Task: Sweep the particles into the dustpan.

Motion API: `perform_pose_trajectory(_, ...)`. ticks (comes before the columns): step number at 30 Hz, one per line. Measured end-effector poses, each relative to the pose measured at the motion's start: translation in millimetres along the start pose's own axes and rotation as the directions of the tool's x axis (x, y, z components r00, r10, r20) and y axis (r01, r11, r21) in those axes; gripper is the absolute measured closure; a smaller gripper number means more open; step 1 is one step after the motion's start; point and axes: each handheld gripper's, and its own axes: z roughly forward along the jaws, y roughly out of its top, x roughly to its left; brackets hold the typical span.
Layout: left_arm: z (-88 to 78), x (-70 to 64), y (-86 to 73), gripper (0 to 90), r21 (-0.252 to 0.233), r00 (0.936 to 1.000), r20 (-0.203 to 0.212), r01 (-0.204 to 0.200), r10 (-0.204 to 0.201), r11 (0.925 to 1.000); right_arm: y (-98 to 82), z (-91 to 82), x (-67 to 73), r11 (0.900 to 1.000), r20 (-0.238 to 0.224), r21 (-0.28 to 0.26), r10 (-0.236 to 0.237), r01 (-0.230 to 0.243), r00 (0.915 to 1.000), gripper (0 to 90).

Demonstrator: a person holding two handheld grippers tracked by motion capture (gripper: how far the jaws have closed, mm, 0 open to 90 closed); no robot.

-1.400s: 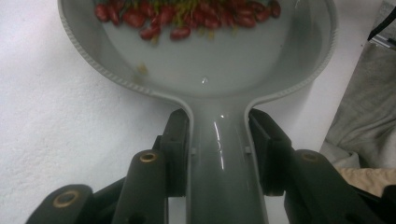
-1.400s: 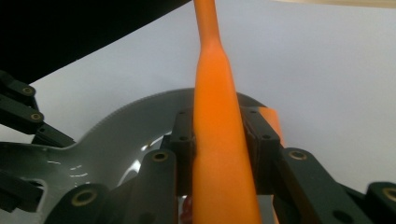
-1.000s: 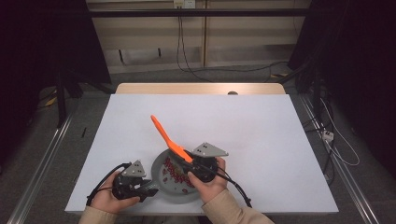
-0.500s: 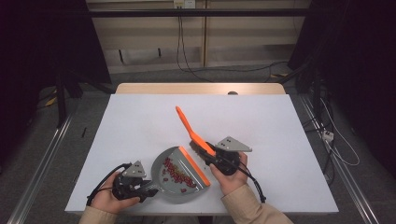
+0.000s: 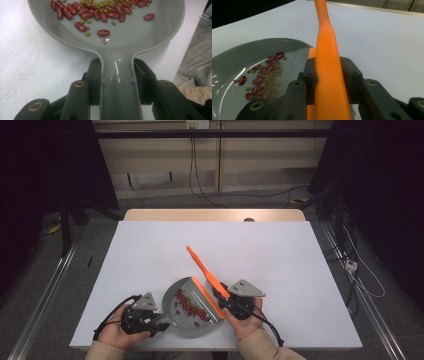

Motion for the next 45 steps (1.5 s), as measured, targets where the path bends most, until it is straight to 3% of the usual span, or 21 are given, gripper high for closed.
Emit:
perform_pose_trajectory(4,0.4,0.1,0.2,62.7,0.002,1.0000,0.001,0.001,-0.001,1.0000,3.0,3.2,6.0,0.999,-0.023,-0.005,0.049,-0.049,0.9985,69.2)
perform_pose_trajectory(8,0.1,1.1,-0.3,62.7,0.000,1.0000,0.003,0.001,-0.001,1.0000,5.1,7.8,15.0,0.999,-0.057,-0.010,0.048,-0.048,0.9972,69.3)
perform_pose_trajectory(10,0.3,1.2,-0.7,62.7,-0.004,1.0000,0.005,0.002,-0.002,1.0000,8.2,8.5,14.9,0.994,-0.092,-0.044,0.094,-0.098,0.9914,69.9)
perform_pose_trajectory(12,0.8,0.8,-1.0,62.6,-0.009,0.9999,0.006,0.009,-0.009,0.9999,12.2,8.2,14.4,0.989,-0.132,-0.043,0.137,-0.144,0.9818,70.3)
perform_pose_trajectory(14,0.3,1.8,-1.2,62.6,-0.008,1.0000,0.006,0.002,-0.002,1.0000,16.9,7.3,16.0,0.993,-0.117,-0.066,0.092,-0.100,0.9889,70.3)
perform_pose_trajectory(21,2.2,2.1,-1.5,61.3,-0.015,1.0000,0.007,0.002,-0.002,0.9999,24.8,1.5,4.2,0.995,-0.089,-0.075,0.061,-0.067,0.9942,70.3)
perform_pose_trajectory(23,4.0,0.9,-0.1,55.0,-0.004,1.0000,-0.001,-0.006,0.006,1.0000,24.3,0.1,-0.6,0.996,-0.077,-0.071,0.047,-0.053,0.9959,70.4)
perform_pose_trajectory(25,5.6,-1.0,1.5,55.4,0.001,0.9998,-0.005,-0.020,0.021,0.9998,23.5,-1.6,-4.0,0.996,-0.070,-0.071,0.054,-0.059,0.9961,70.4)
perform_pose_trajectory(33,7.9,-3.7,3.0,63.2,0.001,0.9989,-0.046,-0.007,0.007,1.0000,21.2,-9.0,-16.3,0.997,-0.041,-0.062,0.033,-0.035,0.9986,70.4)
perform_pose_trajectory(37,9.1,-3.5,1.3,63.5,-0.031,0.9970,-0.077,0.001,-0.004,0.9995,20.2,-13.2,-23.3,0.998,-0.027,-0.062,0.028,-0.030,0.9992,70.4)
perform_pose_trajectory(45,9.6,-1.8,1.6,63.5,-0.082,0.9959,-0.087,0.016,-0.023,0.9965,21.4,-23.4,-41.1,0.997,0.009,-0.071,0.035,-0.034,0.9993,70.4)
